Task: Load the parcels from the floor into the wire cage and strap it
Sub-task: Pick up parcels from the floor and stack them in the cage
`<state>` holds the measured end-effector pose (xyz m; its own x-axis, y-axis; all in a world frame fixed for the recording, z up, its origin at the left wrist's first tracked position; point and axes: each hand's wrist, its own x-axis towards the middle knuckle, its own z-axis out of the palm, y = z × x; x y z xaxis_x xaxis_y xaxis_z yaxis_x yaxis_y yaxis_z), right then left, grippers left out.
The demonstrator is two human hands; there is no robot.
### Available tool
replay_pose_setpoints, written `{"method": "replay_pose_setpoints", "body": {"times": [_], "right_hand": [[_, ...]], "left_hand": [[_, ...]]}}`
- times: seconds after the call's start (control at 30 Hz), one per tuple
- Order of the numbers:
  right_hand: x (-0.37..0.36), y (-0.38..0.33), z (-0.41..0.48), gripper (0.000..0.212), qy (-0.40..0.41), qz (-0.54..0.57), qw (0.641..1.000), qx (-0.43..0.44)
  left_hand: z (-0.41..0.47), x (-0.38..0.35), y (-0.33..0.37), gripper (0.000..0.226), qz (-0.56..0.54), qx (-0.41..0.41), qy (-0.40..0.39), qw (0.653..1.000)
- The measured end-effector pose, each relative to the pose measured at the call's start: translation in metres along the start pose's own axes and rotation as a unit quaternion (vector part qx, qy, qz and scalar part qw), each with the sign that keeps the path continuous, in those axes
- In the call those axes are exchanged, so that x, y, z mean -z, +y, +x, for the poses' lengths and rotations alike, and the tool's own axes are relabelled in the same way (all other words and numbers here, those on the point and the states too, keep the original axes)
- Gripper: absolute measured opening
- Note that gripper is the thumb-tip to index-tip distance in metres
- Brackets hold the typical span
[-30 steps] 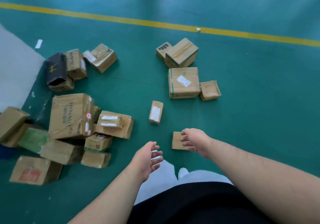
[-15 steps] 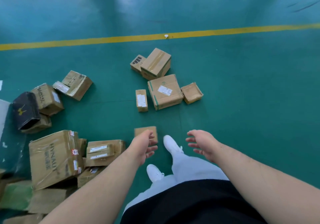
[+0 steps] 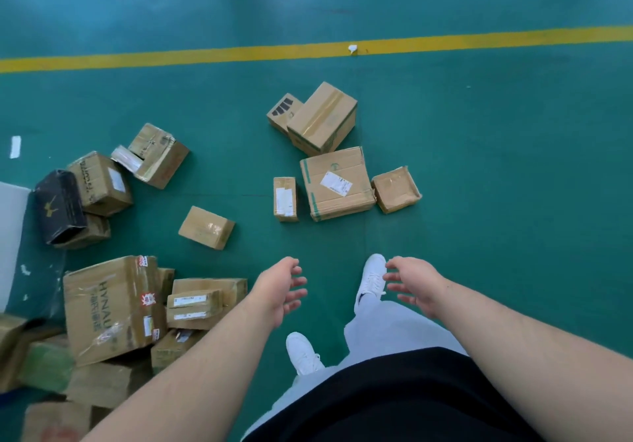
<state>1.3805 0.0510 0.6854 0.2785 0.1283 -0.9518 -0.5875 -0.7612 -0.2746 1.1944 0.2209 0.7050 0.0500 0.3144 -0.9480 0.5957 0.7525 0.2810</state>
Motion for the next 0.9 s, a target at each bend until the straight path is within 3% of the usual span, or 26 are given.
{"method": "replay_pose_setpoints", "body": {"times": [0.17, 0.43, 0.6, 0.73, 0.9], "right_hand": [[0.031, -0.097, 0.034, 0.033, -0.024, -0.121, 0.992, 0.02], [0.061, -0.19, 0.084, 0.036, 0.008, -0.164, 0.986, 0.015], [0.055, -0.21, 0.123, 0.043, 0.021, -0.139, 0.989, -0.053], [0.038, -0.214, 0.156, 0.035, 0.057, -0.16, 0.984, -0.058], [0.005, -0.217, 0.205, 0.028, -0.034, -0.227, 0.972, -0.053]], "left_hand": [[0.013, -0.031, 0.063, 0.028, -0.036, -0.001, 0.022, 0.999], [0.04, -0.052, 0.109, 0.031, -0.089, 0.044, -0.001, 0.995], [0.105, -0.039, 0.155, 0.027, -0.042, 0.073, 0.026, 0.996], [0.163, -0.025, 0.202, 0.026, 0.031, 0.068, 0.042, 0.996], [0.242, -0.032, 0.235, 0.028, 0.144, 0.074, 0.042, 0.986]]}}
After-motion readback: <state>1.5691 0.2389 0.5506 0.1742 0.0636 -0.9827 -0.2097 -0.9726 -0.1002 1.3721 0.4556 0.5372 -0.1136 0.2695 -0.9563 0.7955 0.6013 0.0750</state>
